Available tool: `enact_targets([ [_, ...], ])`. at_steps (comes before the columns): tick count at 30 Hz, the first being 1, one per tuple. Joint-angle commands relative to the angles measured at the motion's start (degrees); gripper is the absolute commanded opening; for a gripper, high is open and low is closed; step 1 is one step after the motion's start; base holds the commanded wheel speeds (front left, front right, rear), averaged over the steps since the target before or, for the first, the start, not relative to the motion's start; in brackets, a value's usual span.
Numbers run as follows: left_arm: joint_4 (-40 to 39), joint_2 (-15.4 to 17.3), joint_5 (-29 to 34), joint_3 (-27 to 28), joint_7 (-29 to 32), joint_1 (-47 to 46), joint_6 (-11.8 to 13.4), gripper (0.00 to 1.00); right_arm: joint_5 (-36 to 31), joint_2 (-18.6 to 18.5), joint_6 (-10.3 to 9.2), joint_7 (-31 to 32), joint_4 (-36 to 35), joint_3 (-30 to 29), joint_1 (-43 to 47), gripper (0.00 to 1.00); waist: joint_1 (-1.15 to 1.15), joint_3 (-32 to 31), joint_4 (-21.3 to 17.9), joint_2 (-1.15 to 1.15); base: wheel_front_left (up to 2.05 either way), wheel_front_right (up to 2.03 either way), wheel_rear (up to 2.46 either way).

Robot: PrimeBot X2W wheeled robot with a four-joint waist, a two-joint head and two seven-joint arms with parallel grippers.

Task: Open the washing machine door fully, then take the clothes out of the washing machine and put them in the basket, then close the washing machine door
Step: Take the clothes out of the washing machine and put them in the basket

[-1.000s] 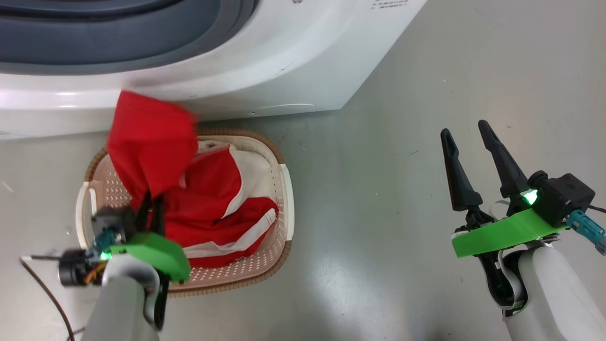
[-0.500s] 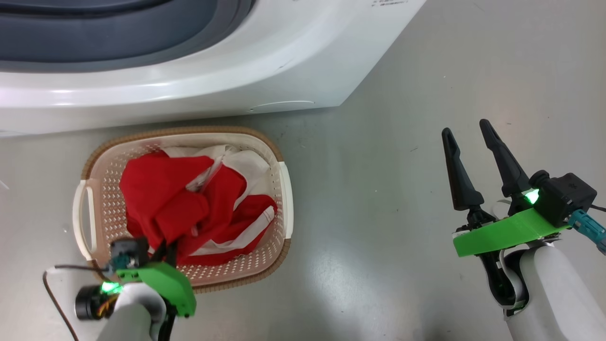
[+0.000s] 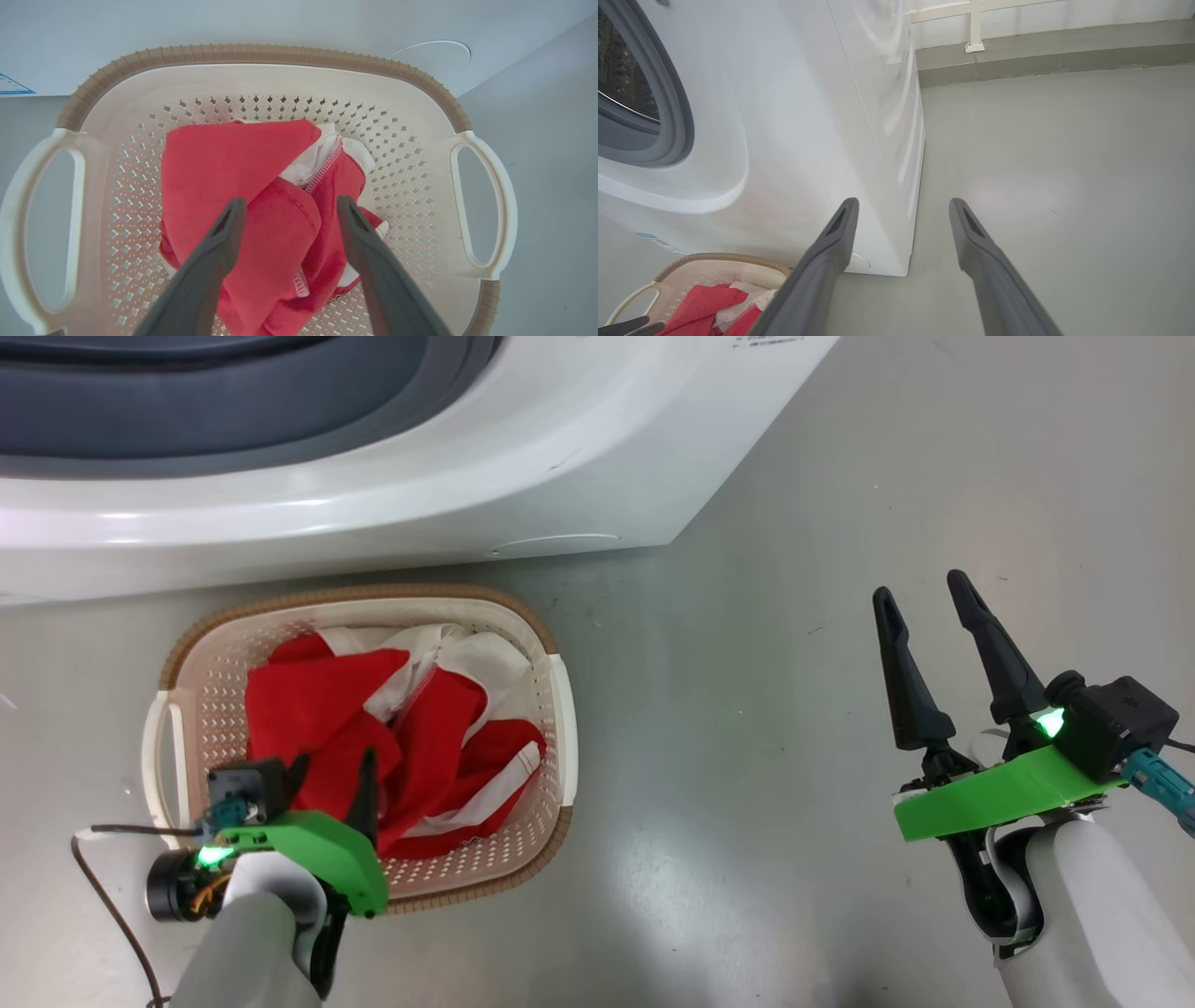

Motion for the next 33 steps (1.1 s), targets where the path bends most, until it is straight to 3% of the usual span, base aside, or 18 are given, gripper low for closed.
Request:
enact_targets([
  [1,-1.6,1.8,-0.5,1.4,-0.3,1.3,-0.3,1.00,-0.2,0.0,0.35,-0.4,-1.3,0.9,0.2,1.00,0.00,-0.1,0.0,0.00,0.00,0.00,0.00],
  [16,-12.3,1.8,-0.5,3.7,-0.3,3.8,-0.3,1.00,-0.1,-0.2,0.35,-0.4,-0.4,1.3,1.0,1.00,0.00,-3.5,0.3,0.00,0.00,0.00,0.00],
  [33,-29.2,1.6,1.8,6.7,-0.3,14.1,-0.3,1.00,-0.3,-1.1,0.35,-0.4,0.7,1.1,6.2,1.00,0.00,-14.9,1.0,0.00,0.00,0.00,0.00],
])
